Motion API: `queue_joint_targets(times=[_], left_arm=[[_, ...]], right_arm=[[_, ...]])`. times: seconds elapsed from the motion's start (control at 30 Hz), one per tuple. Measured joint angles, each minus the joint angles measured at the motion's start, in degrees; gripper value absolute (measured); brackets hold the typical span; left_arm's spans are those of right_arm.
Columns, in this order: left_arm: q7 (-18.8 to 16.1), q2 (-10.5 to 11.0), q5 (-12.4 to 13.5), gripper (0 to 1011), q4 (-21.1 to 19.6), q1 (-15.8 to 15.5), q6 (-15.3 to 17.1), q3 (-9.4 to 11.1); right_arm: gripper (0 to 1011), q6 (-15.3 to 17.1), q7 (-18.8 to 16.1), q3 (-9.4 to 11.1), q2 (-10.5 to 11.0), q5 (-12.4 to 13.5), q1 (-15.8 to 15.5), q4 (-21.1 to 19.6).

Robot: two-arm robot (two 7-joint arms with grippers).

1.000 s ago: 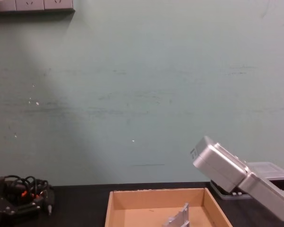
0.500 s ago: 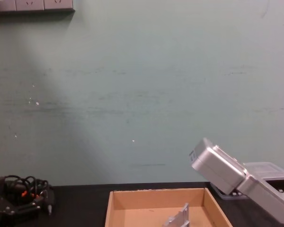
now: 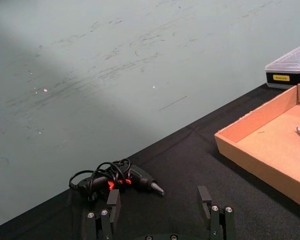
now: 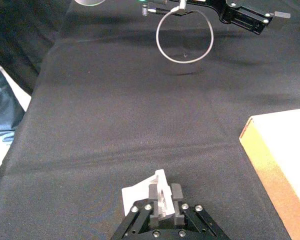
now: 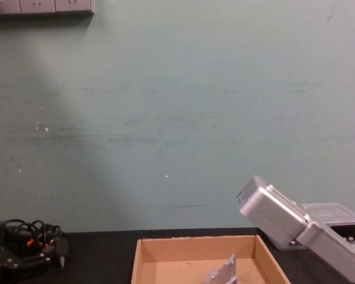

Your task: Use one hand to pick up the angle iron from the table and place it into the box.

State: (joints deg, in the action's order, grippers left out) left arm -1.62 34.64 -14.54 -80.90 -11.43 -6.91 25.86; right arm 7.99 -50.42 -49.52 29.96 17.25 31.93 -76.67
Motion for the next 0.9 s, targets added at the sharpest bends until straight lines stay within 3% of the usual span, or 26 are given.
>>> queue_joint_targets(times=[0.03,0.17,0.9], left_arm=[[0.0,0.0,0.0,1000,0.0,0.0,0.0,0.0],[0.0,0.0,0.0,1000,0.0,0.0,0.0,0.0],[0.0,0.0,0.0,1000,0.0,0.0,0.0,0.0]], right_arm=[[171,0.0,0.02,0.0,-0.03,-0.04,-0.01,0.0],[111,0.0,0.16,0.0,-0.1,-0.11,-0.01,-0.01],[110,-0.04,0.81,0.93,0.08,0.2,-0.42,-1.03]])
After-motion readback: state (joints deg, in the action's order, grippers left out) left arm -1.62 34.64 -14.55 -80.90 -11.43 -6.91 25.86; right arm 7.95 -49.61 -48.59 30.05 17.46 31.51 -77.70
